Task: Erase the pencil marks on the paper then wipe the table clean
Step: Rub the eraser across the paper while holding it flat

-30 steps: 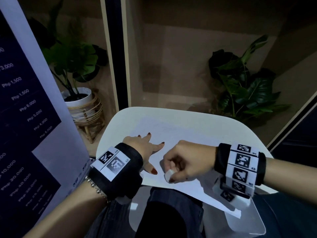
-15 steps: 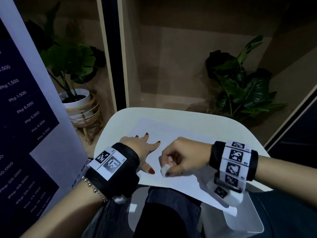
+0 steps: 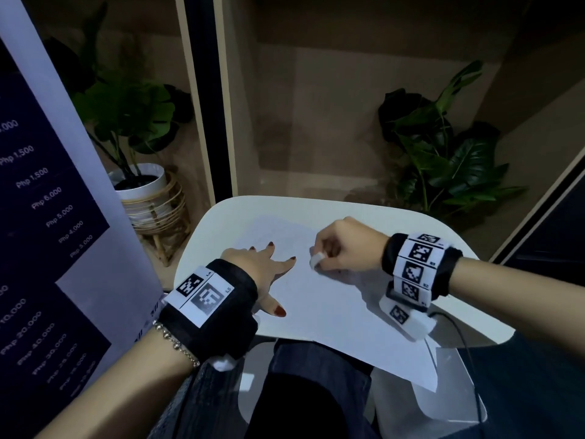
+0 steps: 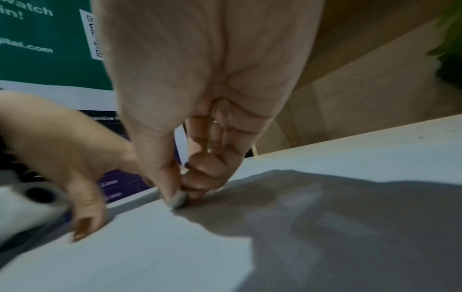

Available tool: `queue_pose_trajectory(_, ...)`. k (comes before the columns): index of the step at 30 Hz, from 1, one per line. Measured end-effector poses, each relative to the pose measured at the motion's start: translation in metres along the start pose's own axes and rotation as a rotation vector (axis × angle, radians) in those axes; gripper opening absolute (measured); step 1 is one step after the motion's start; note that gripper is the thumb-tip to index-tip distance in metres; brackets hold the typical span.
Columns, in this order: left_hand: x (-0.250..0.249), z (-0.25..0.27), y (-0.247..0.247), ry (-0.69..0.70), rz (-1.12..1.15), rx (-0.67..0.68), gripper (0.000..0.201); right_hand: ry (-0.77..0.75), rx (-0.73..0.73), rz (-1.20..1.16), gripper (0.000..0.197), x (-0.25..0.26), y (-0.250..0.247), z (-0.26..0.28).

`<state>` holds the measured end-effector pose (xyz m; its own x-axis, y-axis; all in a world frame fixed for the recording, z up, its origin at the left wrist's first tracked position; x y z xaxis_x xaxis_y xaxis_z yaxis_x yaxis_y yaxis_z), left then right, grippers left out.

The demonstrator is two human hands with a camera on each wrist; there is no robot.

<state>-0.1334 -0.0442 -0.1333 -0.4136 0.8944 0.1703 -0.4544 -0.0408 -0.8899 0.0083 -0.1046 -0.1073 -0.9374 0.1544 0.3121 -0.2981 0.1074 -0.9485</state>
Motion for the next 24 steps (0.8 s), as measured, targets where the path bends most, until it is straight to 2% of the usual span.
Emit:
queue_pose_trajectory(2, 0.0, 0.0, 0.0, 0.001, -0.004, 0.001, 0.099, 0.035, -0.081, 0.062, 0.008, -0.008, -0.007, -0.005)
queue_pose_trajectory(3, 0.0, -0.001, 0.0, 0.0, -0.005, 0.001, 0.099, 0.029, -0.066, 0.041, 0.007, -0.006, -0.005, -0.003)
queue_pose_trajectory(6, 0.0, 0.0, 0.0, -0.002, 0.008, 0.007, 0.099, -0.02, 0.154, -0.132, 0.01, 0.015, 0.011, 0.01)
queue_pose_trajectory(7, 0.001, 0.0, 0.0, -0.003, 0.011, 0.01, 0.099, -0.021, 0.185, -0.141, 0.011, 0.018, 0.012, 0.01)
queue_pose_trajectory(12, 0.0, 0.002, -0.001, -0.005, 0.012, 0.022, 0.098, 0.07, -0.062, 0.057, 0.01, 0.001, -0.008, -0.009)
queue_pose_trajectory(14, -0.001, 0.001, -0.001, -0.003, 0.008, 0.023, 0.098, 0.031, 0.023, -0.01, 0.012, 0.012, -0.001, -0.003)
queue_pose_trajectory(16, 0.0, -0.001, 0.0, -0.006, 0.001, 0.022, 0.098, 0.006, 0.198, -0.185, 0.014, 0.028, 0.014, 0.009)
queue_pose_trajectory(17, 0.001, -0.001, 0.0, -0.007, -0.003, 0.023, 0.098, 0.003, 0.215, -0.206, 0.014, 0.03, 0.016, 0.012)
queue_pose_trajectory(21, 0.0, -0.001, 0.0, -0.005, -0.001, 0.018, 0.098, 0.033, -0.054, 0.072, 0.01, 0.01, -0.004, -0.006)
queue_pose_trajectory(23, 0.001, -0.001, 0.001, -0.006, 0.002, 0.023, 0.098, 0.043, -0.077, 0.085, 0.009, 0.01, -0.006, -0.007)
queue_pose_trajectory(24, 0.001, -0.001, 0.002, -0.006, 0.004, 0.022, 0.098, 0.017, -0.03, 0.047, 0.009, 0.016, -0.003, -0.004)
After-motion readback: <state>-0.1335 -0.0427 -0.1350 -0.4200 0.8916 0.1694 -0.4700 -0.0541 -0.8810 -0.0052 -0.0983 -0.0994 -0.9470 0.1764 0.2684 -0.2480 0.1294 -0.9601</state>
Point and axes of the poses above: each hand's wrist, its own z-axis away from the middle knuckle, its own y-axis out of the palm, x = y × z, the point moved 6 cm from there along -z, towards the middle knuckle, and after that the axes turned 7 degrees about -x, right-handed, at the moved point
